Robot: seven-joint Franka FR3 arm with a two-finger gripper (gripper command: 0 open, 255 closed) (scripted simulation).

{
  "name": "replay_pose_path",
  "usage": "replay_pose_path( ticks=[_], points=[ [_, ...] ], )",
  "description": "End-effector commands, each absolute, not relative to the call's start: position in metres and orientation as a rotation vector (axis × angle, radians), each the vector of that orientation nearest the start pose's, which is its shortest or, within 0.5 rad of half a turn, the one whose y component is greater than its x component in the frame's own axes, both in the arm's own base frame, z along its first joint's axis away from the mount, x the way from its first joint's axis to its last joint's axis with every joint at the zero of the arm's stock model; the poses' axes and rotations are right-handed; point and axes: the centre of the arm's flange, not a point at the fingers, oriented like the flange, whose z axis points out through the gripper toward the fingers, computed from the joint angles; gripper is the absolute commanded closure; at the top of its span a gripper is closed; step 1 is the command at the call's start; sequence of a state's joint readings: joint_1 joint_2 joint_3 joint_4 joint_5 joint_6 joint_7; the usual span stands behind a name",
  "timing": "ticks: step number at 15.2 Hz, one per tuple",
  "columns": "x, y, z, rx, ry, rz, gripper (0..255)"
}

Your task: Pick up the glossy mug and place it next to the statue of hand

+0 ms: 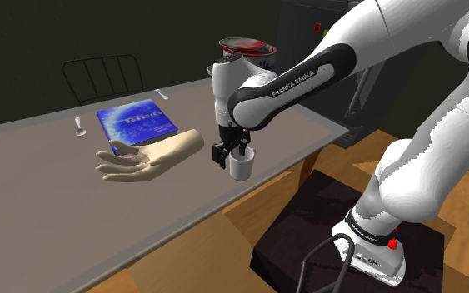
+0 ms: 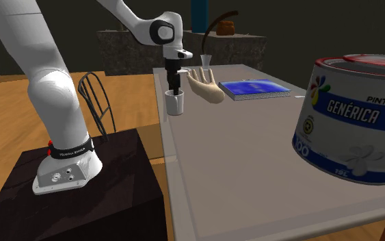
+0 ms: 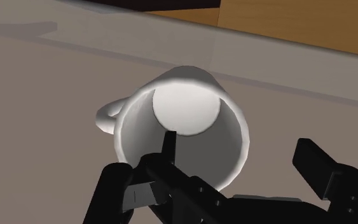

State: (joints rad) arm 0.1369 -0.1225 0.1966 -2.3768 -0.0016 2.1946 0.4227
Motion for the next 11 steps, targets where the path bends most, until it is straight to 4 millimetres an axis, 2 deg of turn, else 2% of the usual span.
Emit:
replay_pose_path(
  ticks=[1,3,11],
  points=[
    [0.45,0.156,0.385,-3.184,0.144,0.078,0],
    [0.451,0.157,0.409,-3.184,0.144,0.078,0],
    [0.451,0.157,0.408,-3.184,0.144,0.078,0]
  ],
)
